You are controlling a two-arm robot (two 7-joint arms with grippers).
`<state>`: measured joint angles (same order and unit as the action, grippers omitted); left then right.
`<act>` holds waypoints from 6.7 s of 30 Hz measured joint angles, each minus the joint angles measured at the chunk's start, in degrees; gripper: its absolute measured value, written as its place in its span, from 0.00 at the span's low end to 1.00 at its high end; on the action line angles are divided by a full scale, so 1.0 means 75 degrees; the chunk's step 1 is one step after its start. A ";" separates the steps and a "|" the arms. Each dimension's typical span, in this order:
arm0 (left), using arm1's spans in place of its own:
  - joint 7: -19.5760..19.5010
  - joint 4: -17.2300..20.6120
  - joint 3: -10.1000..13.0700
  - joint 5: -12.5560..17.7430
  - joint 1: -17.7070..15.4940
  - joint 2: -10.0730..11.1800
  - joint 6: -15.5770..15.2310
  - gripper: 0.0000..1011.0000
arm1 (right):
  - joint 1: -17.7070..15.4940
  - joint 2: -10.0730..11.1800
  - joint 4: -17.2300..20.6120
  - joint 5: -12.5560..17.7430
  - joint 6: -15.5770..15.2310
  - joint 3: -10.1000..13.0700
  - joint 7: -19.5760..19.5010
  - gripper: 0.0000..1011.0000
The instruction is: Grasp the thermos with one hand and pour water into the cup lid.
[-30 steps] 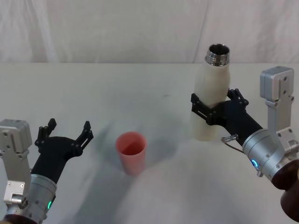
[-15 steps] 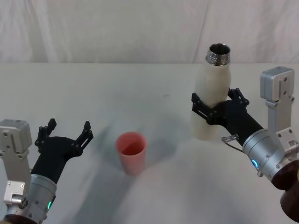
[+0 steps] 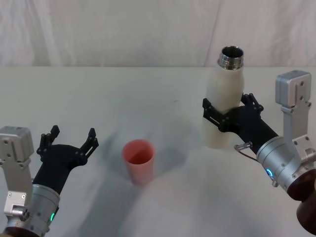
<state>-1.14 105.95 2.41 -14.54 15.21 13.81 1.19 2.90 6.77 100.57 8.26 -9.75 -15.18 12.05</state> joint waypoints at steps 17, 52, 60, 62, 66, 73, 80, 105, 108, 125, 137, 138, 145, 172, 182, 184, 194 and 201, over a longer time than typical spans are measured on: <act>0.0000 0.0000 0.0000 0.0000 0.0000 0.0000 0.0000 0.99 | 0.0084 -0.0004 -0.0075 0.0004 0.0032 -0.0047 -0.0048 0.94; 0.0000 0.0000 0.0000 0.0000 0.0000 0.0000 0.0000 0.99 | 0.0766 -0.0130 -0.1060 -0.0095 0.0230 -0.0471 -0.0148 0.94; 0.0000 0.0000 0.0000 0.0000 0.0000 0.0000 0.0000 0.99 | 0.0809 -0.0175 -0.1263 -0.0157 0.0419 -0.0481 -0.0189 0.94; 0.0000 0.0000 0.0000 0.0000 0.0000 0.0000 0.0000 0.99 | 0.0822 -0.0195 -0.1325 -0.0172 0.0453 -0.0488 -0.0195 0.94; 0.0000 0.0000 0.0000 0.0000 0.0000 -0.0001 0.0000 0.99 | 0.0842 -0.0227 -0.1422 -0.0192 0.0498 -0.0497 -0.0205 0.94; 0.0000 0.0000 0.0000 0.0000 0.0000 0.0000 0.0000 0.99 | 0.0854 -0.0260 -0.1545 -0.0229 0.0551 -0.0498 -0.0224 0.94; 0.0000 0.0000 0.0000 0.0000 0.0000 0.0000 0.0000 0.99 | 0.0859 -0.0275 -0.1629 -0.0263 0.0584 -0.0470 -0.0235 0.94; 0.0000 0.0000 0.0000 0.0000 0.0000 0.0000 0.0000 0.99 | 0.0786 -0.0345 -0.1734 -0.0163 0.0606 -0.0332 -0.0244 0.94; 0.0000 0.0000 0.0000 0.0000 0.0000 0.0000 0.0000 0.99 | 0.0780 -0.0346 -0.1736 -0.0125 0.0605 -0.0314 -0.0238 0.94; 0.0000 0.0000 0.0000 0.0000 0.0000 0.0000 0.0000 0.99 | 0.0788 -0.0331 -0.1714 -0.0041 0.0524 -0.0280 -0.0231 0.99; 0.0000 0.0000 0.0000 -0.0001 0.0000 0.0000 0.0000 0.99 | 0.0634 -0.0234 -0.1477 -0.0010 0.0487 -0.0251 -0.0233 0.99; 0.0000 0.0000 0.0000 0.0000 0.0000 0.0000 0.0000 0.99 | 0.0601 -0.0217 -0.1429 -0.0005 0.0487 -0.0241 -0.0233 0.99; 0.0000 0.0000 0.0000 0.0000 0.0000 0.0000 0.0000 0.99 | 0.0439 -0.0142 -0.1207 0.0031 0.0492 -0.0212 -0.0231 0.99; 0.0000 0.0000 0.0000 0.0000 0.0000 0.0000 0.0000 0.99 | -0.0344 0.0144 -0.0446 0.0193 0.0644 -0.0039 -0.0229 0.99; 0.0000 0.0000 0.0000 0.0000 0.0000 0.0000 0.0000 0.99 | -0.0622 0.0221 -0.0219 0.0239 0.0734 0.0060 -0.0262 0.99; 0.0000 0.0000 0.0000 0.0000 0.0000 0.0000 0.0000 0.99 | -0.0692 0.0243 -0.0158 0.0244 0.0758 0.0095 -0.0281 0.99; 0.0000 0.0000 0.0000 0.0000 0.0000 0.0000 0.0000 0.99 | -0.1032 0.0303 0.0076 0.0217 0.0904 0.0252 -0.0411 0.99; 0.0000 0.0000 0.0000 0.0000 0.0000 -0.0001 0.0000 0.99 | -0.1307 0.0294 0.0213 0.0075 0.1057 0.0358 -0.0541 0.99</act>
<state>-1.14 105.95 2.41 -14.54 15.21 13.80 1.19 -6.91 8.98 102.16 8.82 -1.83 -12.49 7.98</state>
